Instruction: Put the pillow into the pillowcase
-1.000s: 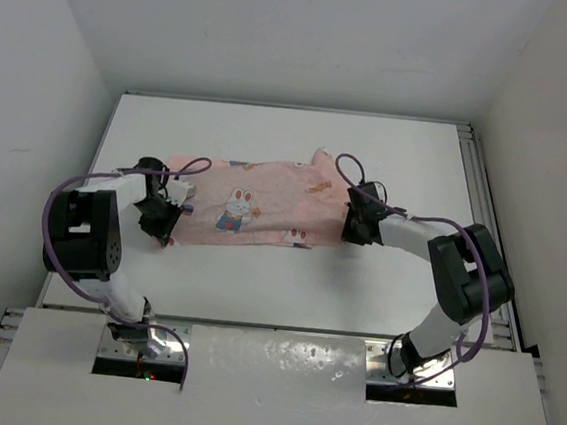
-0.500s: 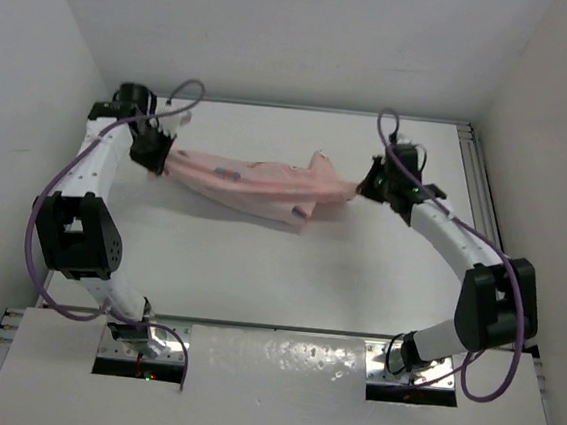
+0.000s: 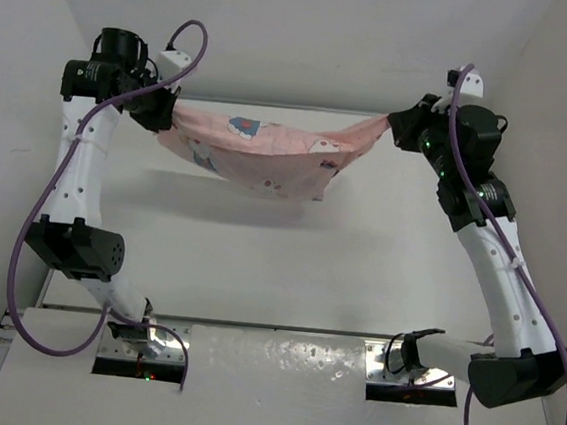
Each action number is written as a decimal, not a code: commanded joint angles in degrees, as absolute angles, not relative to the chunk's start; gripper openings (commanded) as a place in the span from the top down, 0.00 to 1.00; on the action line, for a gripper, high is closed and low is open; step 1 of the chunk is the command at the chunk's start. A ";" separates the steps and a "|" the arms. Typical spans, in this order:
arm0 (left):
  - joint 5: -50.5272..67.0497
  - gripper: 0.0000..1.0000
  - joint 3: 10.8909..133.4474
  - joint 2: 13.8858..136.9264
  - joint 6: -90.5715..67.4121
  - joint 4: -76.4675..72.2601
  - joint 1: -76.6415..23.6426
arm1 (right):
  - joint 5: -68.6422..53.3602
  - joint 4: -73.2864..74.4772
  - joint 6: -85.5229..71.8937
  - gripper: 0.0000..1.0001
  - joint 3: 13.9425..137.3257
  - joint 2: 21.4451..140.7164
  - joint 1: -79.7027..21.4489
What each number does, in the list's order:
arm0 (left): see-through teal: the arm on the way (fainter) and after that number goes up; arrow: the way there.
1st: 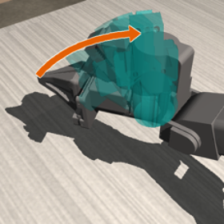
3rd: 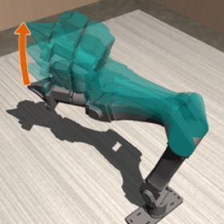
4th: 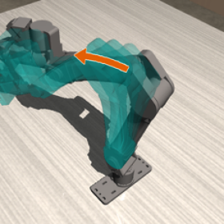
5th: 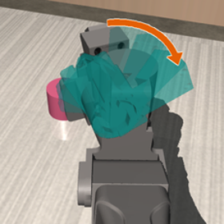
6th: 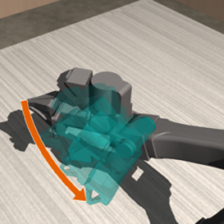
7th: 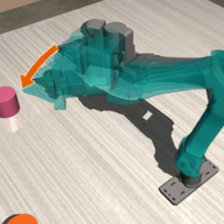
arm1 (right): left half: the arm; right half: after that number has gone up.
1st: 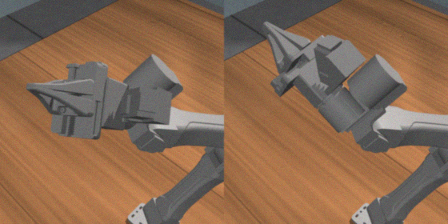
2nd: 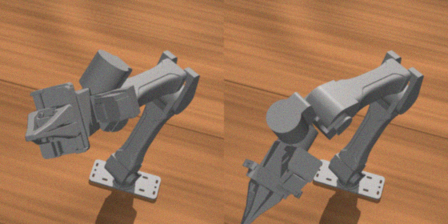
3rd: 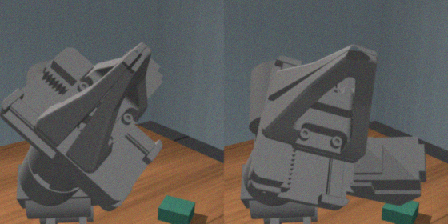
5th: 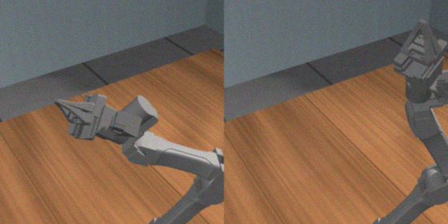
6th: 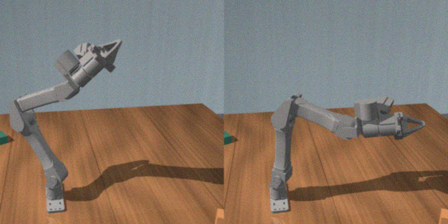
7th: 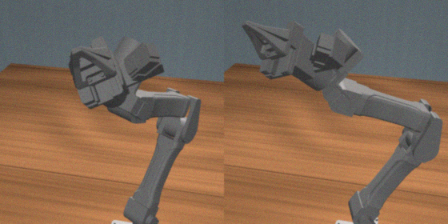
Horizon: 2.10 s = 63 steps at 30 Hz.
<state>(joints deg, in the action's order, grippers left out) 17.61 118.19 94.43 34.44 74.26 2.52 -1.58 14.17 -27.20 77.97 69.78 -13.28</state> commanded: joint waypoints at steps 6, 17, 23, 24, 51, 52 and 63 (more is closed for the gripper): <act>20.65 1.00 115.94 97.99 33.75 70.33 1.50 | -0.18 14.50 -23.65 1.00 76.99 72.13 -12.40; 18.36 1.00 136.96 113.22 10.12 42.14 1.41 | -4.83 24.61 -27.15 1.00 121.62 103.34 -6.95; 23.36 1.00 123.93 107.48 10.81 30.40 1.14 | -6.24 19.79 -27.86 1.00 113.50 98.73 -6.06; 24.07 1.00 122.19 107.93 11.51 33.37 1.14 | -6.94 18.56 -27.95 1.00 105.55 97.14 -6.15; 2.55 0.82 66.10 104.51 40.08 66.00 5.27 | -1.86 11.66 -44.82 1.00 24.52 60.65 -17.31; 2.37 0.74 65.92 104.07 40.25 66.35 5.27 | -1.15 13.34 -44.82 1.00 25.22 60.30 -17.40; -0.64 0.25 92.65 104.14 37.80 71.64 6.68 | 6.59 21.74 -35.25 0.10 45.16 63.97 -16.79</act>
